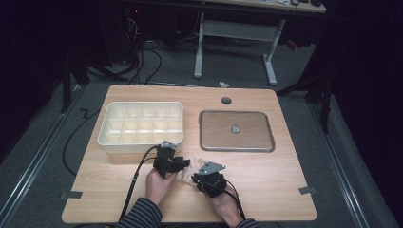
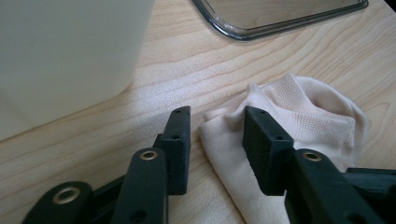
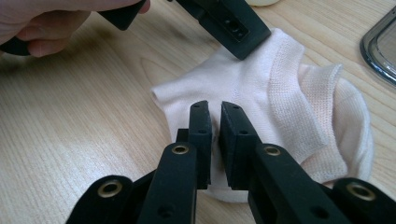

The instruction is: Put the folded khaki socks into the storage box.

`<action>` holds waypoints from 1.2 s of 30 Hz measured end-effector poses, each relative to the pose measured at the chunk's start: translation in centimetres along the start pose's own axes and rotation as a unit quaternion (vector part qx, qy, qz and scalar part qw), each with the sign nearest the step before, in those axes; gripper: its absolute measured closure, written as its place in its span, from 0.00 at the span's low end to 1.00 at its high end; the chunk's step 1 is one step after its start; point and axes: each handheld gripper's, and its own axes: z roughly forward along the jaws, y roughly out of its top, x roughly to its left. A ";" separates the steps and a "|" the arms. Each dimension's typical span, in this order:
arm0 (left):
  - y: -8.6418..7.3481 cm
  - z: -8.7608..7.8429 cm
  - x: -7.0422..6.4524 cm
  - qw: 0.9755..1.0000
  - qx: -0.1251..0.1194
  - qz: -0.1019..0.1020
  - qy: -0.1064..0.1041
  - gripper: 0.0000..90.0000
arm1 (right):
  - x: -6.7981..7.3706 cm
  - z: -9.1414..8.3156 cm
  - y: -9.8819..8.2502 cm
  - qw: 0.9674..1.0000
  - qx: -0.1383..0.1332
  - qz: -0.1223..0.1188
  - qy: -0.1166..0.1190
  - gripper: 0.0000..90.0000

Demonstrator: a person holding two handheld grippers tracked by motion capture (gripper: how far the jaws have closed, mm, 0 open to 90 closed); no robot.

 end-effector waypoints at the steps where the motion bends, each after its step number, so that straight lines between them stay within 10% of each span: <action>1: 0.0 0.1 0.0 1.000 0.002 0.001 -0.002 0.72 | 0.0 0.0 0.0 1.000 0.001 -0.004 -0.002 0.92; 22: -0.3 -0.6 -0.4 0.999 0.014 0.026 -0.014 0.94 | -0.1 -0.5 -0.8 1.000 -0.005 0.000 0.014 0.90; 36: -0.3 -1.5 -0.7 0.999 0.010 0.036 -0.029 0.94 | -2.5 -1.7 0.6 0.996 -0.046 0.069 0.023 0.96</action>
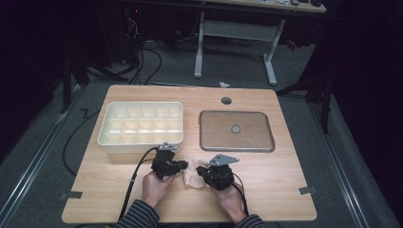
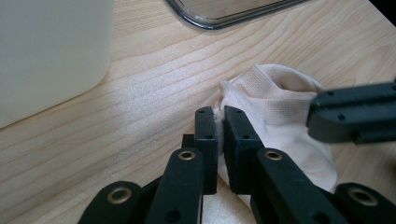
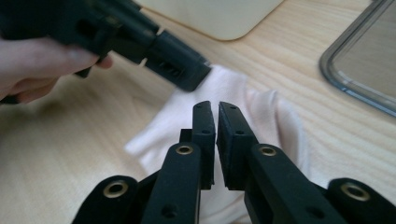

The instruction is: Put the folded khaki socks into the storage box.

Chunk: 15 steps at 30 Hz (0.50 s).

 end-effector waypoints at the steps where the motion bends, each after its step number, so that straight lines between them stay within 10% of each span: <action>1: 0.0 0.0 0.0 1.000 0.000 0.000 0.000 0.94 | -0.1 0.1 0.2 1.000 0.000 0.002 -0.002 0.96; 15: 0.1 -0.9 -0.4 1.000 -0.003 0.007 -0.010 0.94 | -0.6 2.0 0.7 0.999 0.022 0.012 -0.019 0.98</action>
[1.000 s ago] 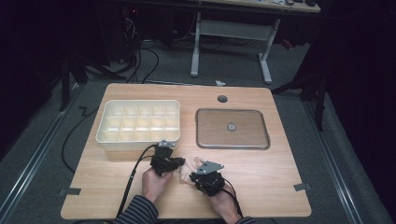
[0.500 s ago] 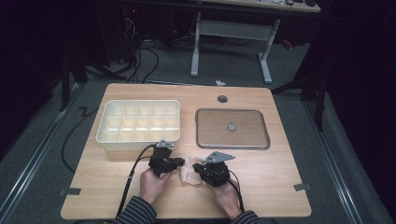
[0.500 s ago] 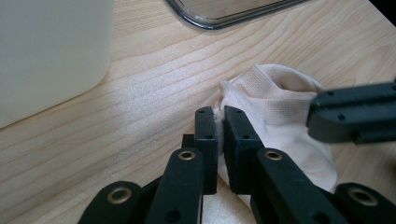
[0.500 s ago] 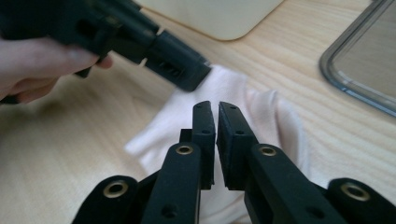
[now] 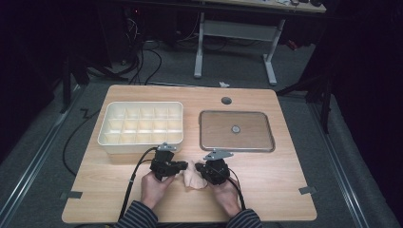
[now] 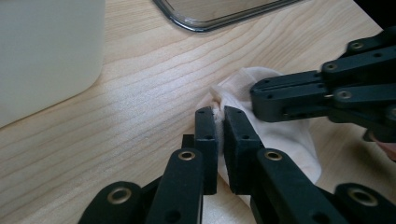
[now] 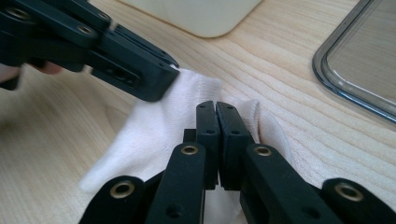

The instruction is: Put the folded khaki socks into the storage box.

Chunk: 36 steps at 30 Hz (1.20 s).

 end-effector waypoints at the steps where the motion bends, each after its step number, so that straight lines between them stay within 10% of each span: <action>1: 0.0 -0.1 -0.1 1.000 -0.001 0.000 -0.001 0.94 | 0.0 0.1 0.0 1.000 0.003 0.002 -0.001 0.98; 29: -0.1 -1.1 -0.4 0.999 -0.029 0.009 -0.041 0.95 | 1.2 1.7 0.1 0.999 0.018 -0.029 0.024 1.00; 36: -0.3 -1.3 -0.7 1.000 -0.020 0.016 0.000 0.95 | 1.2 1.2 0.1 0.999 0.012 -0.033 0.022 0.91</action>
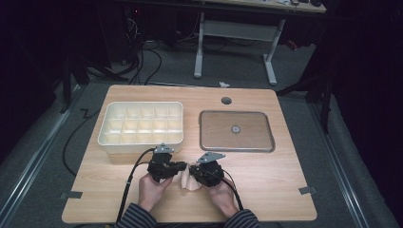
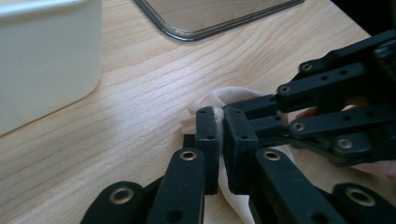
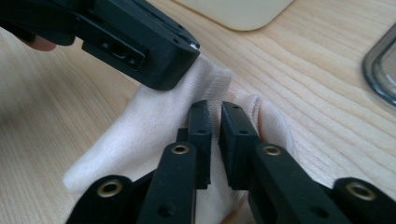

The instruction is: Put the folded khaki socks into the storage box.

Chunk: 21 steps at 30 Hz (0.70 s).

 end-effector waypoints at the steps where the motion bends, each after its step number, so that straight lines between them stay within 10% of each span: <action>1: 0.0 -0.1 0.0 1.000 0.000 0.001 0.001 0.95 | 0.1 -0.2 0.0 1.000 -0.002 0.001 -0.003 0.89; 11: 0.1 -0.4 -0.3 1.000 -0.002 -0.003 0.009 0.95 | -0.5 -3.5 -1.1 0.997 -0.044 0.011 -0.056 0.72; 21: 0.1 -0.5 -0.4 1.000 -0.003 -0.004 0.013 0.95 | -0.7 -3.0 -2.1 0.997 -0.035 0.037 -0.054 0.62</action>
